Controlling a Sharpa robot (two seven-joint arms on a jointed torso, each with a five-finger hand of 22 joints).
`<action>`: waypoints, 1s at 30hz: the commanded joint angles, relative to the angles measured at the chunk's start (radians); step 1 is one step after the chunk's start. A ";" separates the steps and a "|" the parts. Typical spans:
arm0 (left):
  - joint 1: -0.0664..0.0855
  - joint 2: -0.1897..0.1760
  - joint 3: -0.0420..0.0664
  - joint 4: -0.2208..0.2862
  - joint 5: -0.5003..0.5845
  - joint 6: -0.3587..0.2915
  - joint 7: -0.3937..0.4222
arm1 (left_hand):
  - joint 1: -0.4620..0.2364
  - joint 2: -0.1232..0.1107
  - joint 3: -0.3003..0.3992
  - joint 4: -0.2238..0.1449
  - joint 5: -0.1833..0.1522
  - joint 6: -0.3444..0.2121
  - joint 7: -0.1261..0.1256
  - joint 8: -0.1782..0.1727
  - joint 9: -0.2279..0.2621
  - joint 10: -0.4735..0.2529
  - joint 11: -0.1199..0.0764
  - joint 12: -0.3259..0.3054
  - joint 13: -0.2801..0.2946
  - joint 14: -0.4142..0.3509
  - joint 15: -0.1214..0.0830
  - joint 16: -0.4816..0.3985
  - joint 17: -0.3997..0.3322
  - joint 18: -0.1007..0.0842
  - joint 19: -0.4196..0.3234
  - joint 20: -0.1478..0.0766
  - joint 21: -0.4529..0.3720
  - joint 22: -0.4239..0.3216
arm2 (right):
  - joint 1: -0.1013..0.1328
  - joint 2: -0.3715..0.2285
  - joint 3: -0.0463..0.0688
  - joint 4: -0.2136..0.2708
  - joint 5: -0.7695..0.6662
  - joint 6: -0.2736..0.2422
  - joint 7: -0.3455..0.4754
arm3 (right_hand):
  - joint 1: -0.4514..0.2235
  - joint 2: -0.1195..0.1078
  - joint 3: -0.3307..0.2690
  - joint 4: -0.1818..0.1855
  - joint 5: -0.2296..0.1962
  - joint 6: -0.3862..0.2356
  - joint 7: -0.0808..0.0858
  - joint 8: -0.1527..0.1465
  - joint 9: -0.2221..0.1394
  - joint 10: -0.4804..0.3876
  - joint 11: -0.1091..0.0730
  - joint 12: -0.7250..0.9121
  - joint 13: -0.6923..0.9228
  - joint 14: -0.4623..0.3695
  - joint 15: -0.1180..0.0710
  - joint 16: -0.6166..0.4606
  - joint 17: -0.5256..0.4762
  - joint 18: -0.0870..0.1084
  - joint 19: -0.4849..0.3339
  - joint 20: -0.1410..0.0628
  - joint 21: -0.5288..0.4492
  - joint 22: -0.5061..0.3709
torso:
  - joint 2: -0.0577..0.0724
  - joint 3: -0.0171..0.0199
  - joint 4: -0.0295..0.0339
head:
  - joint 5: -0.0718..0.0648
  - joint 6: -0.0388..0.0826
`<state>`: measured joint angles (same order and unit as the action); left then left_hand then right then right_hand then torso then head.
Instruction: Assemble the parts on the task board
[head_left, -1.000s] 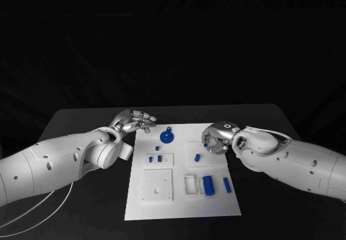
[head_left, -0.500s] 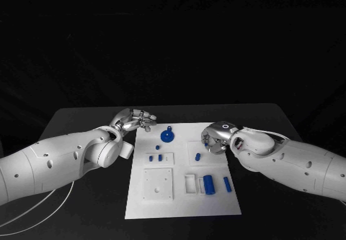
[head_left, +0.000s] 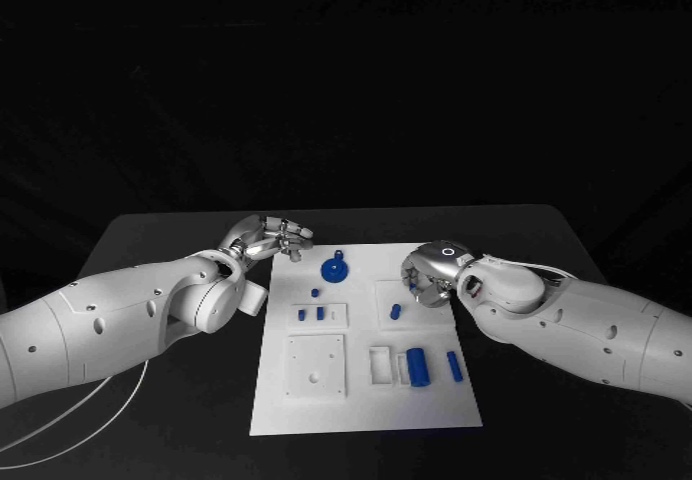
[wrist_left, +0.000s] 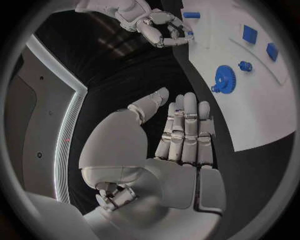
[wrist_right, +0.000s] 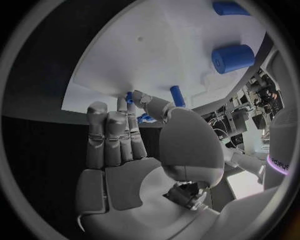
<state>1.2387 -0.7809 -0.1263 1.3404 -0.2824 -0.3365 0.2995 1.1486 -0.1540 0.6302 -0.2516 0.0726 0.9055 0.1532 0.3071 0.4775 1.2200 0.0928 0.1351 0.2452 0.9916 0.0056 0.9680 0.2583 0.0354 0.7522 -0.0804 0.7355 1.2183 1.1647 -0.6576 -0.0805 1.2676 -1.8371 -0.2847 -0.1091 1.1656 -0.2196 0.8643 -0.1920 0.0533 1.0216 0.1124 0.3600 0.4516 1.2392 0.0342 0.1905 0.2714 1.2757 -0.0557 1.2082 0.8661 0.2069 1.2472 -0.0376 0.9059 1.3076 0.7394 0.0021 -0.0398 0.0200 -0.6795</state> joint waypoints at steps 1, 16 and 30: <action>0.002 0.000 0.001 0.003 0.007 0.016 0.008 | -0.006 0.003 -0.008 -0.001 -0.005 -0.006 -0.001 0.004 0.001 -0.002 0.004 -0.003 0.000 0.000 0.007 -0.004 0.001 -0.011 -0.006 -0.005 -0.007 -0.001 | -0.009 -0.003 -0.007 -0.001 -0.066 0.027 -0.038 | 0.011 -0.001 0.010 -0.001 -0.004 0.010 -0.002 0.006 0.004 0.028 0.013 0.005 0.008 0.001 -0.009 0.003 -0.002 0.055 -0.001 -0.006 0.002 0.018 | 0.000 -0.0002 -0.0005 | -0.001 -0.003; 0.002 -0.001 0.001 0.003 0.006 0.013 0.009 | -0.004 0.002 -0.009 -0.002 -0.005 -0.008 -0.001 0.003 0.001 -0.003 0.004 -0.003 0.000 0.000 0.008 -0.006 0.002 -0.010 -0.006 -0.005 -0.008 0.000 | -0.011 -0.002 -0.009 0.010 -0.102 -0.030 -0.062 | 0.020 -0.014 0.028 -0.002 -0.004 0.031 -0.011 0.017 0.009 0.054 0.003 0.008 0.021 0.007 -0.019 0.002 -0.006 0.055 0.006 -0.010 0.006 0.017 | -0.001 -0.0003 0.0000 | -0.003 -0.003; 0.002 0.001 0.001 -0.007 0.006 0.008 0.013 | -0.005 0.004 -0.010 -0.002 -0.005 -0.009 0.000 0.003 0.001 -0.004 0.005 -0.004 0.000 0.001 0.008 -0.008 0.003 -0.011 -0.006 -0.005 -0.009 0.000 | -0.012 -0.022 -0.007 0.038 -0.104 -0.083 -0.062 | 0.023 -0.027 0.041 0.010 -0.004 0.041 -0.015 0.021 0.011 0.066 -0.002 0.007 0.029 0.016 -0.024 0.000 -0.010 0.055 0.014 -0.014 0.007 0.015 | -0.001 -0.0005 0.0007 | -0.001 0.000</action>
<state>1.2388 -0.7819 -0.1262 1.3333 -0.2813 -0.3344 0.2995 1.1486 -0.1540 0.6274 -0.2545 0.0726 0.9055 0.1532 0.3071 0.4772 1.2200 0.0926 0.1351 0.2453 0.9916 0.0055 0.9641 0.2591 0.0304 0.7523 -0.0803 0.7316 1.2184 1.1527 -0.6763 -0.0892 1.3024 -1.9222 -0.3472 -0.1595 1.1893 -0.2387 0.8999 -0.1807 0.0502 1.0570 0.0981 0.3744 0.4612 1.2604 0.0196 0.1900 0.2998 1.2917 -0.0749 1.2081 0.8572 0.2069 1.2632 -0.0436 0.9096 1.3074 0.7381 0.0017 -0.0392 0.0185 -0.6800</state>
